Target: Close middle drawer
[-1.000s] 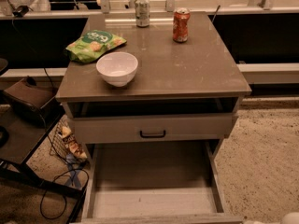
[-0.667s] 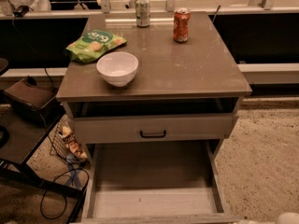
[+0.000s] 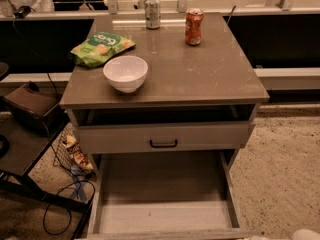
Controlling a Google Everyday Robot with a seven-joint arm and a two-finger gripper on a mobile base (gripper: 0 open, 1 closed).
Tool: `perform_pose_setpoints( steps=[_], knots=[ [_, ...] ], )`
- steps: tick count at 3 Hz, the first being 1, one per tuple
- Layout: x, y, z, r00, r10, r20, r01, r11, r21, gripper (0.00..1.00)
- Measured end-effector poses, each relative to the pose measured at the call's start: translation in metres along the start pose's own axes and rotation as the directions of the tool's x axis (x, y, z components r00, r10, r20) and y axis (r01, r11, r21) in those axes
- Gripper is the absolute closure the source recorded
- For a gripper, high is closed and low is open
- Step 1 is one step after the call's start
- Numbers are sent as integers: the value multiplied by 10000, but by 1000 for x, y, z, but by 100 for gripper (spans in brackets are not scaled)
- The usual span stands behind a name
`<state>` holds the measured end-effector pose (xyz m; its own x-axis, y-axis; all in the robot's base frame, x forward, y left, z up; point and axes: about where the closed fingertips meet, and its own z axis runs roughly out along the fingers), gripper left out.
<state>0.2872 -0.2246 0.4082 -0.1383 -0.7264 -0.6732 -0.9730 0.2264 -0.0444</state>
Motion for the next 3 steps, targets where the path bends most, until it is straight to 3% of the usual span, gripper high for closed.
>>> perform_pose_setpoints(
  steps=[1, 2, 3],
  knots=[
    [6, -7, 18, 9977, 81, 669, -77, 10000, -64, 100],
    [1, -19, 21, 9956, -36, 939, 31, 10000, 54, 100],
    [-16, -47, 27, 9896, -467, 1362, 437, 9987, 250, 100]
  ],
)
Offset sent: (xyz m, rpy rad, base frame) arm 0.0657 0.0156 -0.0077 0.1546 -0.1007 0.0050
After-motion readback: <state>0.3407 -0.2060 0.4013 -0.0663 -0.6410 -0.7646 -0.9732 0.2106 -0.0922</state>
